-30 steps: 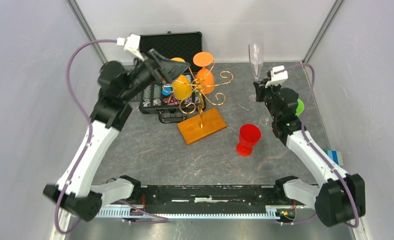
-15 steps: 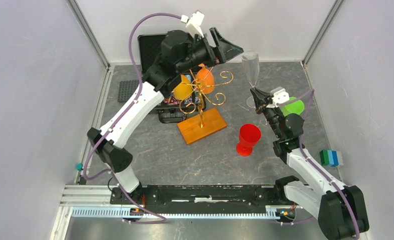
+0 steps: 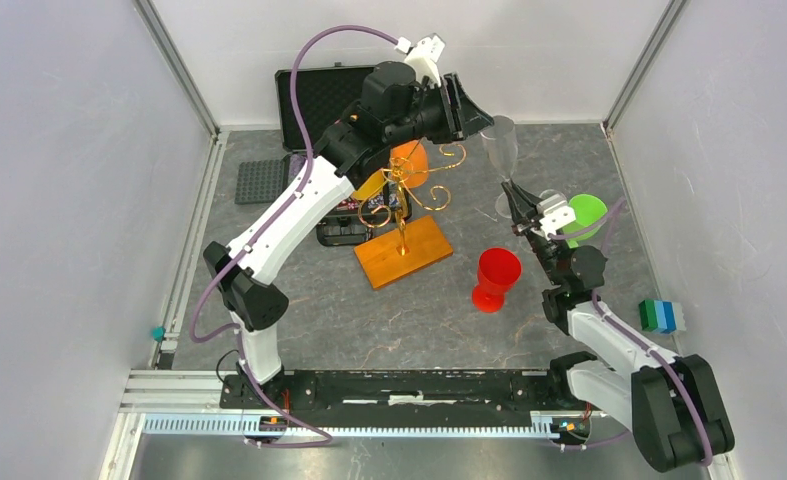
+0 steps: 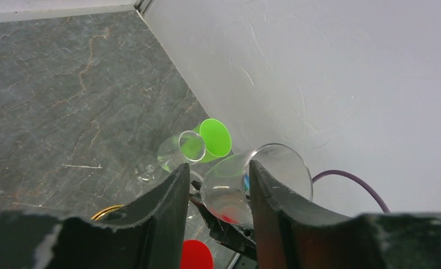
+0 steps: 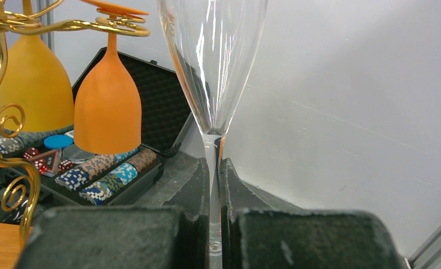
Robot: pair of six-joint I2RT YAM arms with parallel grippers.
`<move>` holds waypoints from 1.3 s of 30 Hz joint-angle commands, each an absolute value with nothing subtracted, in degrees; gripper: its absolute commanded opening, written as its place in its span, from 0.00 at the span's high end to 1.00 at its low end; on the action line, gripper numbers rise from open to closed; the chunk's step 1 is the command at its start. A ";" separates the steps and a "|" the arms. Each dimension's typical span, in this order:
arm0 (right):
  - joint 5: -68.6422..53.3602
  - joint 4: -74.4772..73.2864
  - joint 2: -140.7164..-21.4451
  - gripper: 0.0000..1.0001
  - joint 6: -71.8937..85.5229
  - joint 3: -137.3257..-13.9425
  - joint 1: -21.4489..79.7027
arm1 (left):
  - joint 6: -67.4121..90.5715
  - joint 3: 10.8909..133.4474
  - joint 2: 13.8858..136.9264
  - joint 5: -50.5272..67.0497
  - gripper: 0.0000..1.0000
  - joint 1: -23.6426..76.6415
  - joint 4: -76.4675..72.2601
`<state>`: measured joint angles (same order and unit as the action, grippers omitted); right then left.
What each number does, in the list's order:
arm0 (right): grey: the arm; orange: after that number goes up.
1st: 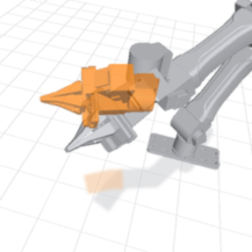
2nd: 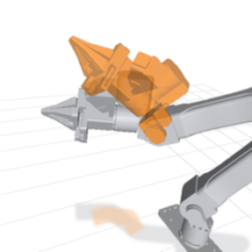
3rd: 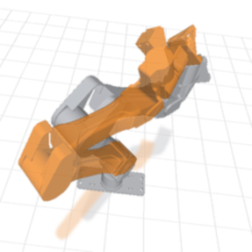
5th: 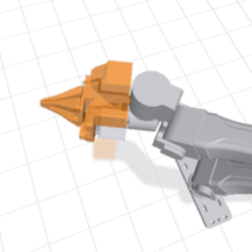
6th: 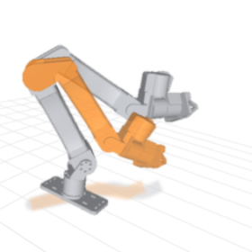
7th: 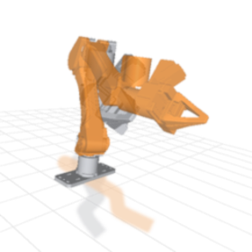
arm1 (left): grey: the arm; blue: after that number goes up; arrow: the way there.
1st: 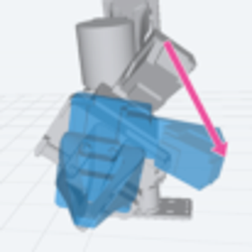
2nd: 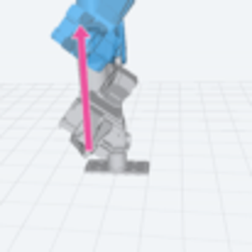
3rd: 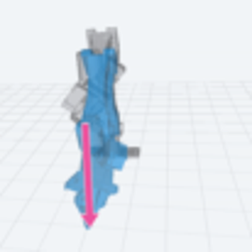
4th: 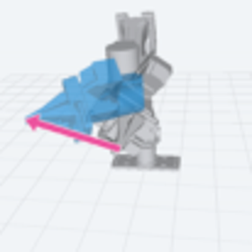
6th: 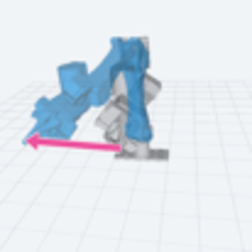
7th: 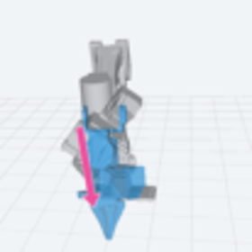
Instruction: Take the wine glass off the wine glass rack
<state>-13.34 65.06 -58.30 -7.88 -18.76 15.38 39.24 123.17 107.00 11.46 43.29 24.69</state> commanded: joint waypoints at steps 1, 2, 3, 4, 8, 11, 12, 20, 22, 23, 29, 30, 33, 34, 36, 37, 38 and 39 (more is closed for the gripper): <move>-14.50 74.75 -59.35 1.00 -10.06 -19.06 15.52 | 34.34 125.76 107.57 11.71 0.56 43.86 28.19; -14.55 75.00 -59.83 1.00 -10.11 -19.00 15.52 | 33.78 126.01 107.77 12.22 0.57 43.94 28.88; -14.61 75.24 -60.27 1.00 -10.19 -18.94 15.53 | 33.21 126.40 108.11 12.81 0.57 43.95 29.71; -14.61 75.55 -60.57 1.00 -10.26 -18.88 15.56 | 32.82 126.76 108.50 13.11 0.58 43.95 30.84; -14.78 76.17 -61.66 1.00 -10.55 -18.90 15.60 | 30.90 127.33 109.40 14.15 0.65 44.09 33.66; -14.86 76.29 -62.19 1.00 -11.03 -18.92 15.56 | 29.53 128.03 109.94 14.11 0.74 44.50 35.10; -14.75 76.33 -62.40 1.00 -11.14 -18.81 15.57 | 29.00 128.43 110.15 14.04 0.77 44.71 35.68; -11.35 75.19 -62.07 0.95 -10.64 -18.19 15.53 | 24.18 129.86 111.52 10.33 0.98 47.18 37.09; -9.56 73.93 -61.19 0.83 -10.07 -17.69 15.60 | 22.61 130.23 111.78 8.42 0.98 48.20 37.09; -8.48 73.75 -60.63 0.77 -9.75 -17.23 15.56 | 21.70 130.42 111.86 7.45 0.98 48.68 36.96; -7.22 73.18 -58.32 0.60 -9.14 -14.85 15.56 | 19.18 130.43 112.51 3.25 0.98 50.94 35.86; -7.41 73.13 -58.28 0.58 -9.23 -14.77 15.56 | 18.80 130.42 112.72 2.72 0.98 51.18 35.68; -7.83 72.87 -58.51 0.51 -9.31 -14.39 15.58 | 17.99 130.61 113.44 0.75 0.98 51.95 35.59; -8.08 73.01 -58.43 0.46 -9.40 -14.15 15.51 | 17.70 130.64 113.57 0.20 0.98 52.24 35.60; -8.58 73.12 -58.21 0.38 -9.77 -13.70 15.56 | 16.94 130.78 113.90 -2.06 0.98 52.60 35.73; -8.96 73.19 -58.03 0.35 -9.99 -13.49 15.56 | 16.56 130.69 113.93 -2.97 0.98 52.81 35.68; -9.17 73.21 -57.84 0.32 -10.08 -13.32 15.55 | 16.21 130.69 113.99 -3.81 0.98 52.96 35.76; -9.43 73.21 -57.74 0.30 -10.17 -13.23 15.57 | 15.97 130.69 114.03 -4.67 0.98 53.06 35.85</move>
<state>-8.73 69.19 -59.18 -9.41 -13.98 15.38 19.99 128.73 113.99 0.40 52.29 36.47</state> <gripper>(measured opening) 0.669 0.057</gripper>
